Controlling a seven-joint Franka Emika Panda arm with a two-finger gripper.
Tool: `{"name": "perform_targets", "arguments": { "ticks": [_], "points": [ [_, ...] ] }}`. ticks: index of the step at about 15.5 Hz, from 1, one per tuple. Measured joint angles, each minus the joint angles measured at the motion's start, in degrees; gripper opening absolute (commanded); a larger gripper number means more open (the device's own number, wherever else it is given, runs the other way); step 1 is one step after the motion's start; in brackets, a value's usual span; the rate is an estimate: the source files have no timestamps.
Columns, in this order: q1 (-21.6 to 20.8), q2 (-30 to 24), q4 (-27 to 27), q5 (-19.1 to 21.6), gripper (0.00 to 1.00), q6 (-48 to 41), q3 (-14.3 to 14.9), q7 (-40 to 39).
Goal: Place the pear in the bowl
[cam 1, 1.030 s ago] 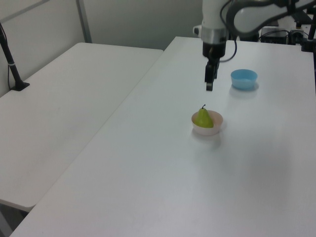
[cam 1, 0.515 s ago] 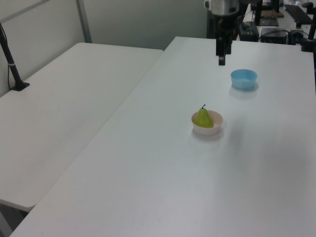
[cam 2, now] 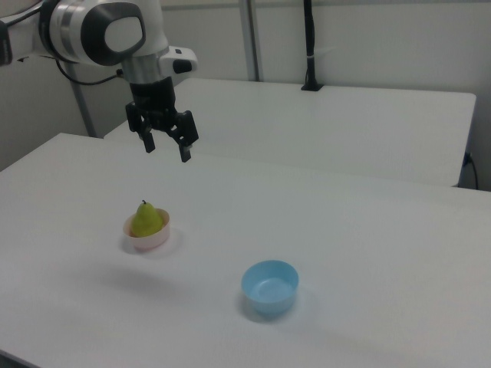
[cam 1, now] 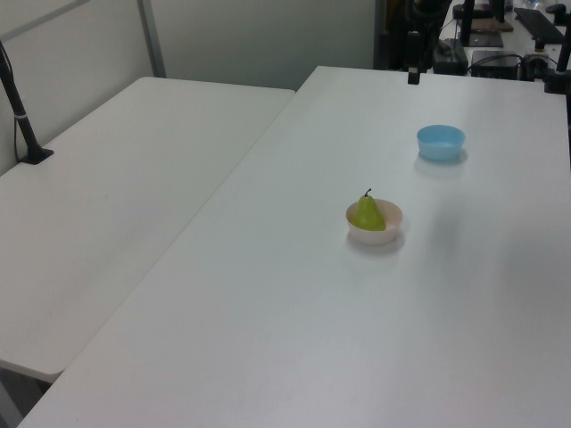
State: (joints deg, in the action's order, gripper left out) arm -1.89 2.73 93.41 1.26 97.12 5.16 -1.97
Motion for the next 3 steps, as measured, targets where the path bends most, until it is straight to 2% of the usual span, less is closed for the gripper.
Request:
{"name": "perform_targets", "arguments": {
  "ticks": [3],
  "points": [
    [0.3, 0.0, 0.0, 0.0, 1.00, 1.0, 0.0, -0.2]
  ]
}}
